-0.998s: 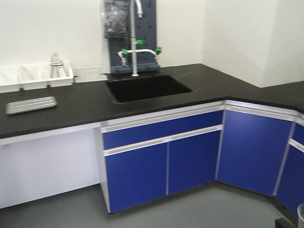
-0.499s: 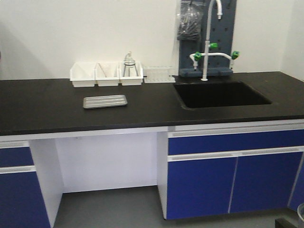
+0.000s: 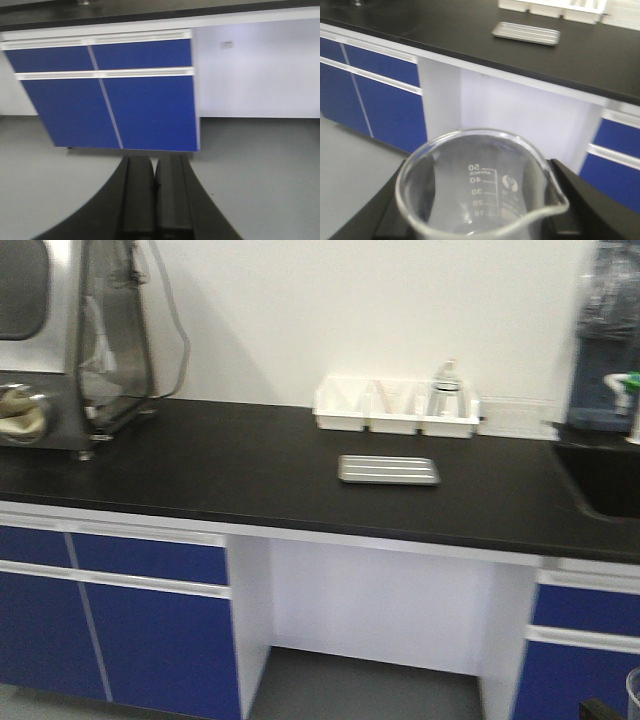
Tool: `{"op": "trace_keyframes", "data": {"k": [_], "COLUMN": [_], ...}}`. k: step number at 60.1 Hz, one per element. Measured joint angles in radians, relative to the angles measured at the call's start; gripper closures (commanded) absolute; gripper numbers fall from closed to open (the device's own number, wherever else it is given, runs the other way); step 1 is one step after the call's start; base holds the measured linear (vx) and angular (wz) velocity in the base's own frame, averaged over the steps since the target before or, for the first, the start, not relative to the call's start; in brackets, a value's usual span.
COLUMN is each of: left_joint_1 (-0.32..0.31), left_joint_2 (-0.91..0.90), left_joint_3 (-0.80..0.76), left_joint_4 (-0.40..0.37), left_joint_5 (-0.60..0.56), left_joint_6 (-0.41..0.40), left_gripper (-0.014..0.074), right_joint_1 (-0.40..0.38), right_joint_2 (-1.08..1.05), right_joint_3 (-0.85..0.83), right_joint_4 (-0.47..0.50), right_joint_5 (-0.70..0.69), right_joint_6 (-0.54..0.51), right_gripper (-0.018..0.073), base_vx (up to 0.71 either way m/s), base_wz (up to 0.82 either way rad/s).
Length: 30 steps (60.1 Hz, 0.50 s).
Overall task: Move beaker to silver tray on left bench
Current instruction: 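Carry the beaker in the right gripper while driving to the silver tray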
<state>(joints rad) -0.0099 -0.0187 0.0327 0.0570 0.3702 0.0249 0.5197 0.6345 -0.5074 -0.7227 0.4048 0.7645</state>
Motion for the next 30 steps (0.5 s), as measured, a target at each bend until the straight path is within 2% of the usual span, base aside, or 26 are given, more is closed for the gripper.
{"op": "trace_keyframes", "data": {"k": [17,30], "left_joint_1": [0.0,0.0], "left_joint_2": [0.0,0.0], "left_joint_3": [0.0,0.0], "left_joint_4": [0.0,0.0], "left_joint_5": [0.0,0.0], "left_joint_6": [0.0,0.0], "left_gripper": [0.0595,0.0595], "right_joint_1": [0.0,0.0], "right_joint_2": [0.0,0.0], "right_joint_3": [0.0,0.0], "right_joint_4": [0.0,0.0], "right_joint_5": [0.0,-0.002], "right_joint_6": [0.0,0.0], "right_gripper": [0.0571,0.0571], "base_vx": [0.33,0.41], "base_wz": [0.49,0.13]}}
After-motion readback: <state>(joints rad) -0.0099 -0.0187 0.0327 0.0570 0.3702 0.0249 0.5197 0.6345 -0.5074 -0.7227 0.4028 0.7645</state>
